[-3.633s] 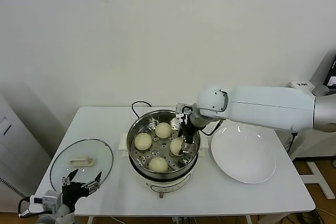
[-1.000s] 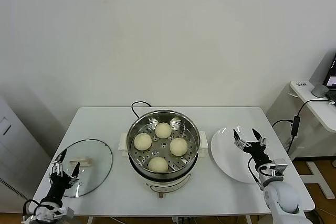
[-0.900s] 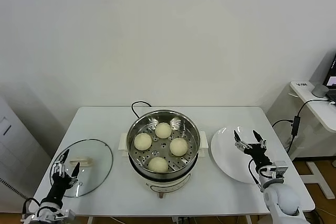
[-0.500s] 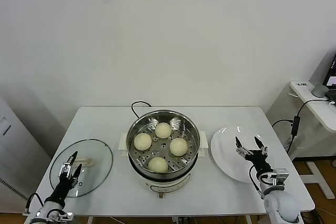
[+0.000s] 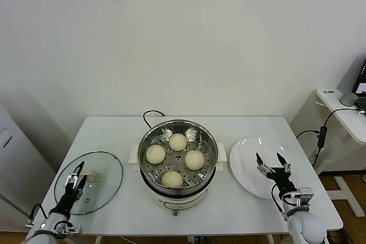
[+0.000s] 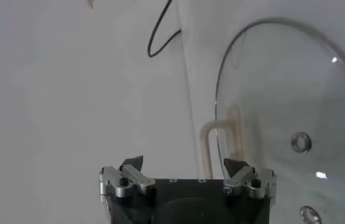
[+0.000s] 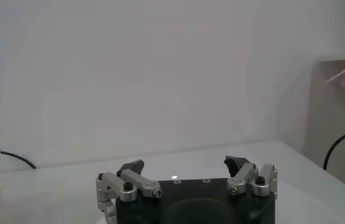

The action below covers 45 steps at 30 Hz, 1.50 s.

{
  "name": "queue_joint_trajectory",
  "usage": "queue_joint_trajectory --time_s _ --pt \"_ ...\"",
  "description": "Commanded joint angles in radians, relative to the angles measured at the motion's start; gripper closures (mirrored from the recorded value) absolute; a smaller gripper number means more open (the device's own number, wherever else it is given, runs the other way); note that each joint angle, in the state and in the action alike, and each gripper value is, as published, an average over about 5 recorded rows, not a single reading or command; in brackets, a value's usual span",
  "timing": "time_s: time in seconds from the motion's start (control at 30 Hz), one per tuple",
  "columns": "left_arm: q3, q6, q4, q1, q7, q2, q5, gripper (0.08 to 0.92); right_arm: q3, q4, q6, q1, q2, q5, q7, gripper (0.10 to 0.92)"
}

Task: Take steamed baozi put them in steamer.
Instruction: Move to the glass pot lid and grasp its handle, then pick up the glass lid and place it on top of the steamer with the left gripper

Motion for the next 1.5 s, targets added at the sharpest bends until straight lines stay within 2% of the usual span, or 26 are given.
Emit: queue_joint_trajectory --time_s 0.03,0.17,0.57,0.93,1.23,1.5 --pt "0.001 -0.001 0.044 -0.057 -0.006 -0.012 0.017 0.177 0.004 -0.020 0.005 0.000 0.002 -0.006 -0.009 0.203" --pt "0.001 -0.012 0.036 -0.054 0.004 -0.012 0.010 0.227 0.008 -0.025 0.006 -0.001 0.000 -0.005 -0.013 0.203" --pt "-0.001 -0.029 -0.029 -0.032 0.042 -0.006 -0.089 0.567 0.010 -0.024 0.003 0.005 0.001 -0.012 -0.018 0.203" --pt "-0.046 0.061 -0.225 0.003 0.146 0.079 -0.241 0.875 0.015 -0.007 0.002 0.003 -0.002 -0.009 -0.019 0.203" --pt "-0.038 0.219 -0.435 0.003 0.264 0.176 -0.370 0.900 0.021 0.015 -0.001 -0.003 -0.005 -0.004 -0.017 0.203" --pt "0.091 0.457 -0.631 0.023 0.375 0.209 -0.347 0.900 0.019 0.014 -0.003 0.007 -0.010 0.001 -0.018 0.203"
